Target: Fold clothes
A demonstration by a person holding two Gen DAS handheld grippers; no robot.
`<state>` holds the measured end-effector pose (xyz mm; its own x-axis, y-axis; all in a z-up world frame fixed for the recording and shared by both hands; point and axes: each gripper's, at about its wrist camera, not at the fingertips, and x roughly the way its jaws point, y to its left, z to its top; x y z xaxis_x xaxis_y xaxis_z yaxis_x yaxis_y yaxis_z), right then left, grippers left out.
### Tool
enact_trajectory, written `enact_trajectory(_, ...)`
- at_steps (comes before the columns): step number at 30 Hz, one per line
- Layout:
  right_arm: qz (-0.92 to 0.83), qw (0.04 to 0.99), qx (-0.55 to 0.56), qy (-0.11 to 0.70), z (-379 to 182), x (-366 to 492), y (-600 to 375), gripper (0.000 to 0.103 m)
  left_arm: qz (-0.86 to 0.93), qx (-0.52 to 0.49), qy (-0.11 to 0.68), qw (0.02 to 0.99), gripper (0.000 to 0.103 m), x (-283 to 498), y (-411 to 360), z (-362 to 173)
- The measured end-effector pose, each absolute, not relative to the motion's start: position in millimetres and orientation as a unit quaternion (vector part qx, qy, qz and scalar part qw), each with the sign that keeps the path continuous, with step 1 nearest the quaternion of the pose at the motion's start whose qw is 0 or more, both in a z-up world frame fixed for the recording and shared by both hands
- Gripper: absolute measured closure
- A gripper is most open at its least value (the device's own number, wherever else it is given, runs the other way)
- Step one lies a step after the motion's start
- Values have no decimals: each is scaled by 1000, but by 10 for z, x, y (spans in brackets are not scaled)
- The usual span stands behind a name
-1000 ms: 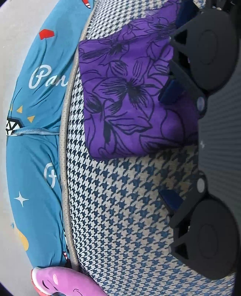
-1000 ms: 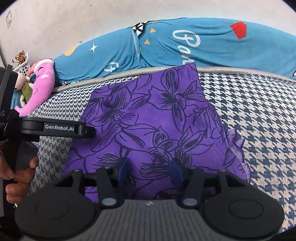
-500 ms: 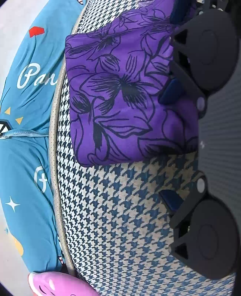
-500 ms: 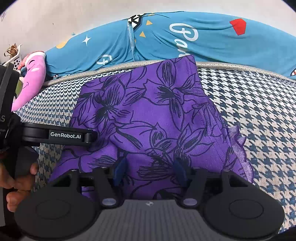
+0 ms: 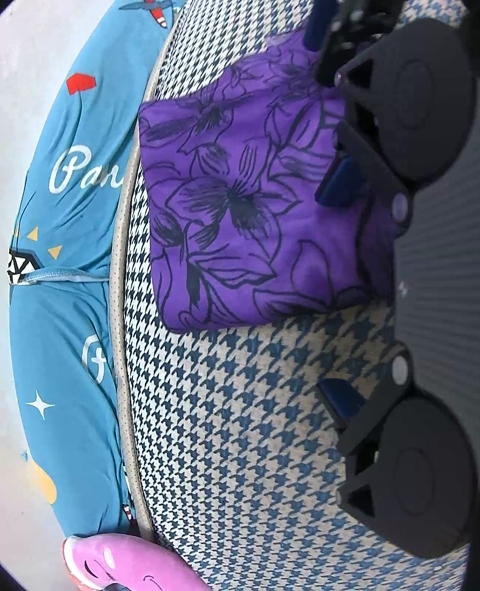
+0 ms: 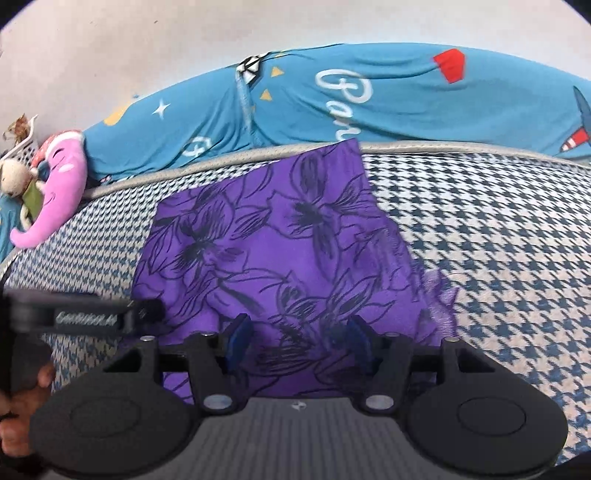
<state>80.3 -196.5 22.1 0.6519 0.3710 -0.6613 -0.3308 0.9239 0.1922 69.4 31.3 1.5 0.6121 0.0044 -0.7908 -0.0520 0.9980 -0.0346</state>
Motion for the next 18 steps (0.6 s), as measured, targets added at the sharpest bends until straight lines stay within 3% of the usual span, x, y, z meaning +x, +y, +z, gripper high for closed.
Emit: enact_trajectory(18,168,902,52,394,290,783,-2197,45,14,-31,465,885,0,411,252,-86)
